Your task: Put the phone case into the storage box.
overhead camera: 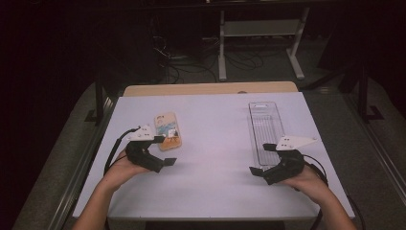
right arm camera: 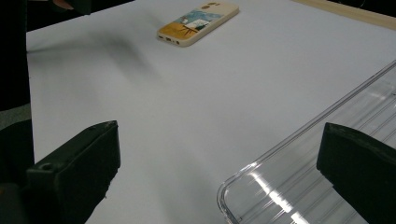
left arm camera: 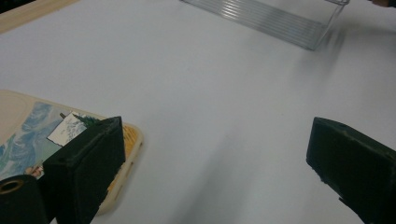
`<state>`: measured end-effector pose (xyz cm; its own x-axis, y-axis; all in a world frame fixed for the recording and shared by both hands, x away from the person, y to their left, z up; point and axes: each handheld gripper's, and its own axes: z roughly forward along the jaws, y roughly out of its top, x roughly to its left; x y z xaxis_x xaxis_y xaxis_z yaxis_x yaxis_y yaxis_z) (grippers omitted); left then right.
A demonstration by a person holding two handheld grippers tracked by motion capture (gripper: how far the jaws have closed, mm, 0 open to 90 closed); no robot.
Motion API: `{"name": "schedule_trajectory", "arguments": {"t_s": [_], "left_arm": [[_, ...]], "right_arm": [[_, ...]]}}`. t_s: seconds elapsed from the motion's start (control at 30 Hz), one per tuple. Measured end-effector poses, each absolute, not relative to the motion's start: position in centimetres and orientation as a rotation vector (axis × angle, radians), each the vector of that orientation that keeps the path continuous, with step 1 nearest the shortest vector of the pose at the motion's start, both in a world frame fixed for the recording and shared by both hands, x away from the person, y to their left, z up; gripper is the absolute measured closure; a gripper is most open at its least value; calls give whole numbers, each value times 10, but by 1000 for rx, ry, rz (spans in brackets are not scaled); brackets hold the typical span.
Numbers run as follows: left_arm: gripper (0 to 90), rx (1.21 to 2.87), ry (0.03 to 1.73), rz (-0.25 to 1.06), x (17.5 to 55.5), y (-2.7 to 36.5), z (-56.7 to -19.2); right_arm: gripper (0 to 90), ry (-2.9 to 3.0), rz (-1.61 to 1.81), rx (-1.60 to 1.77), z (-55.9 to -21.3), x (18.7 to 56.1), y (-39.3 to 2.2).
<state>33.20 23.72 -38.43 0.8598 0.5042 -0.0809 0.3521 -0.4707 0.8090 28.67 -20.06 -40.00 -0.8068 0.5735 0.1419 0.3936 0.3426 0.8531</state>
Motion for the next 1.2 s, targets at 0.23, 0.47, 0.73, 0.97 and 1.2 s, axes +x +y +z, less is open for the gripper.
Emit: {"name": "schedule_trajectory", "arguments": {"t_s": [0.23,0.47,0.73,0.97,1.2], "left_arm": [[142,2098,665,241,349,232,-384],[229,2082,675,267,368,226,-385],[330,2102,696,291,387,214,-395],[459,2105,742,290,399,208,-405],[557,2115,770,282,408,202,-411]], "right_arm": [[0,2419,1459,887,-400,287,-201],[0,2417,1459,888,-400,287,-201],[0,2420,1459,881,-400,287,-201],[0,2420,1459,882,-400,287,-201],[0,2419,1460,884,-400,287,-201]]}}
